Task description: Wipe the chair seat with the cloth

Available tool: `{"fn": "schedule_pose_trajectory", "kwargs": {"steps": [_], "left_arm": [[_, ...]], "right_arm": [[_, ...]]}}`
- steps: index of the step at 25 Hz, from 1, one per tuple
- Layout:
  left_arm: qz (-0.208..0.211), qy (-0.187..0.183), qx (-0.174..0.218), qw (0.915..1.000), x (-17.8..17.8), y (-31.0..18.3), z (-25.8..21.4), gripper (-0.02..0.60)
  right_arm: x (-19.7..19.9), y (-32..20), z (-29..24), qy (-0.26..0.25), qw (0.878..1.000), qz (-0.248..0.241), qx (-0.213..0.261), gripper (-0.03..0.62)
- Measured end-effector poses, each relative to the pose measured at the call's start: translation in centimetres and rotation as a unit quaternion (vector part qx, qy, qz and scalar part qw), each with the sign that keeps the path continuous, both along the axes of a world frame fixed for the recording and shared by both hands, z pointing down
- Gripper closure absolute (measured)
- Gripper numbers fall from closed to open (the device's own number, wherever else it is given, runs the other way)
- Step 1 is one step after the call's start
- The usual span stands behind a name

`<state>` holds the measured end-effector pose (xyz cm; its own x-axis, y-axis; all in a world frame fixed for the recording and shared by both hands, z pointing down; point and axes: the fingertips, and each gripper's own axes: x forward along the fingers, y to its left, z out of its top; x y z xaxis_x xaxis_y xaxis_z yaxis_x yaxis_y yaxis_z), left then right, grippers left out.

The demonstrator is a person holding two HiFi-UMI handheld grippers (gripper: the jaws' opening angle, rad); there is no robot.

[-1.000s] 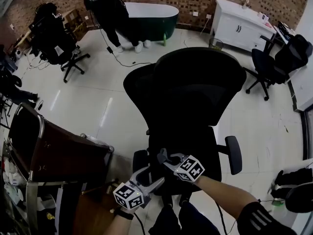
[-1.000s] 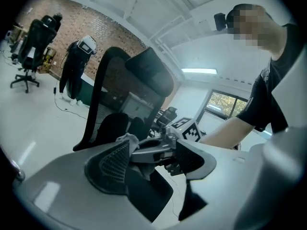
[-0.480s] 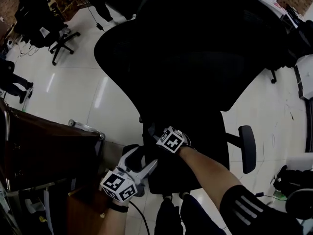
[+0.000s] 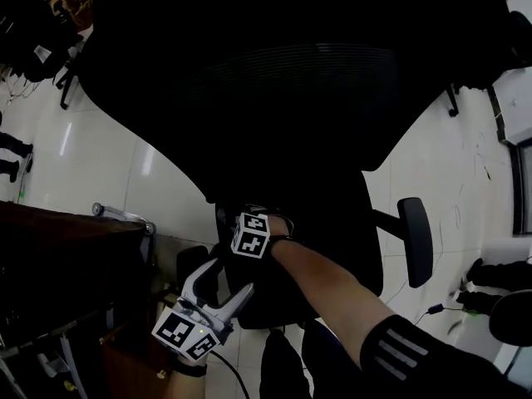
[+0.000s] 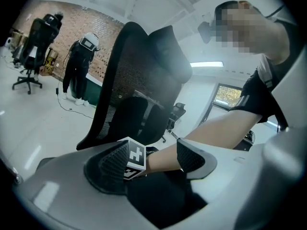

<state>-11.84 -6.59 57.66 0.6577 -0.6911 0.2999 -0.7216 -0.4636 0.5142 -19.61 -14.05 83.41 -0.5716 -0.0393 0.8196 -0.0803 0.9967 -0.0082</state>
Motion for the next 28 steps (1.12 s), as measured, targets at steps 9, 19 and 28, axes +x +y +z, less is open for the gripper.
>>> {"fn": "schedule_pose_trajectory", "kwargs": {"steps": [9, 19, 28], "left_arm": [[0.031, 0.009, 0.013, 0.9994, 4.2, -1.6, -0.4, 0.242], [0.075, 0.016, 0.007, 0.9971, 8.9, -1.3, -0.4, 0.242], [0.071, 0.019, 0.014, 0.9972, 9.3, -1.3, -1.0, 0.242]], "right_arm": [[15.4, -6.7, 2.9, 0.079, 0.992, 0.096, 0.017, 0.563], [34.5, -11.8, 0.7, 0.127, 0.953, 0.274, 0.034, 0.563], [31.9, -11.0, -1.6, 0.079, 0.954, 0.289, 0.029, 0.563]]}}
